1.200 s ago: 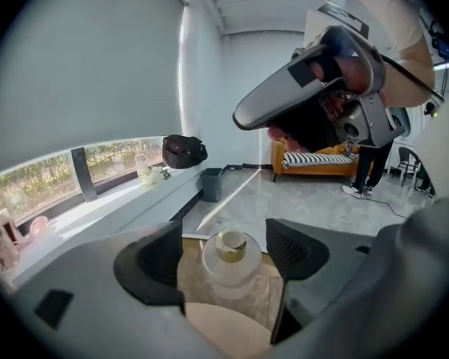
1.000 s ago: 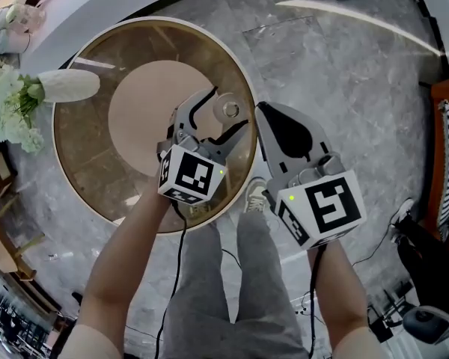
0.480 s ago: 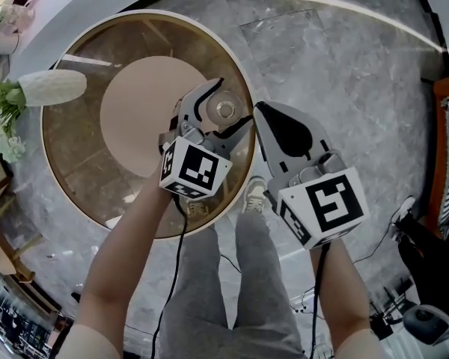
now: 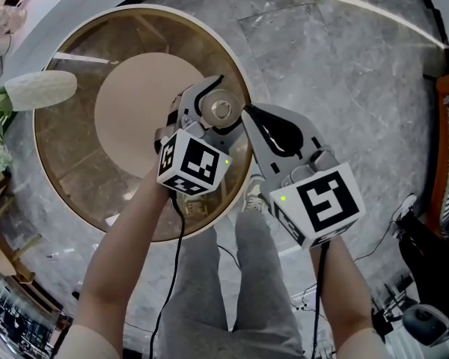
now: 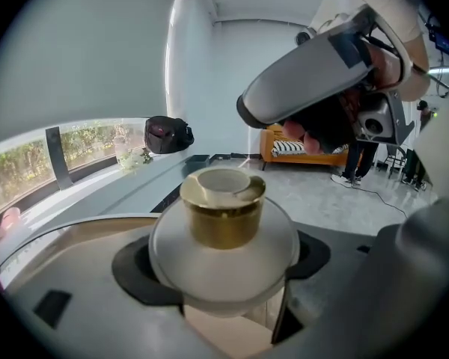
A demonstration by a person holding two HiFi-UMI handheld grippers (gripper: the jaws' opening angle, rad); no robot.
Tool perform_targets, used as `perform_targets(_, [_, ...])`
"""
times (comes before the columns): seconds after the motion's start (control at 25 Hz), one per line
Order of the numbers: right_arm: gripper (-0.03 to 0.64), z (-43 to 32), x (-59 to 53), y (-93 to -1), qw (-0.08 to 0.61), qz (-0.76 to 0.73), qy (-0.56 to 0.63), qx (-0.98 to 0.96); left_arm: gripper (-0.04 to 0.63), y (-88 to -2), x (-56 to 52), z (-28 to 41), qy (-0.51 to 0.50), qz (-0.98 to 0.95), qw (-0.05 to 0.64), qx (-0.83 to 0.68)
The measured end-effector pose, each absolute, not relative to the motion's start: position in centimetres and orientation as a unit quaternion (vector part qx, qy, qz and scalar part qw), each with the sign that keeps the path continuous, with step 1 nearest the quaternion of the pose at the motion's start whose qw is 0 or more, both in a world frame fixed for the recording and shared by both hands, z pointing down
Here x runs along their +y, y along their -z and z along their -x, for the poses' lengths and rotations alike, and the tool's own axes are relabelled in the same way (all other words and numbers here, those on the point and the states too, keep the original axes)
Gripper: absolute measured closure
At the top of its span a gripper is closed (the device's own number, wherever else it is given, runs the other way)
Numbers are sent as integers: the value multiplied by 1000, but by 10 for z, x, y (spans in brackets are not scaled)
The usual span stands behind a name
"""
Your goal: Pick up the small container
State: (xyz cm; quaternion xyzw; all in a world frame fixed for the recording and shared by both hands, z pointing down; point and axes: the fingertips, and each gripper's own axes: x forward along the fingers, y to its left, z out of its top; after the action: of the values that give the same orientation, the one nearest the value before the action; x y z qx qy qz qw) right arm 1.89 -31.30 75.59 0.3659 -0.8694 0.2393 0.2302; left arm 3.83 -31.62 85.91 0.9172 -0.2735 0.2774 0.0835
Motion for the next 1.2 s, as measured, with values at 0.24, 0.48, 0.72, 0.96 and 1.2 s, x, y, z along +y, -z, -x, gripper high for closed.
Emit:
perform_targets(0.24, [611,-20,-312,-765,232,-362,-246,-869,250,-859,-319,-37,-279,-915,78,-280])
perform_targets(0.48, [611,-18,-309,-767,225,-356,-241,-875,252,-860,-319,-37,-279,-915,77,-282])
perform_targets(0.72, [588,2,-306,-767,208,-323,-231,-894,252,-860,-319,-37,-279,-913,79,-286])
perform_targets(0.96, [460,11,-305,-778,219,-312,-224,-897,252,-859,-318,-38,-278,-914,78,-284])
perform_targets(1.2, [446,16,-306,-789,230,-298,-230,-897,252,-859,-316,-39,-279,-916,75,-277])
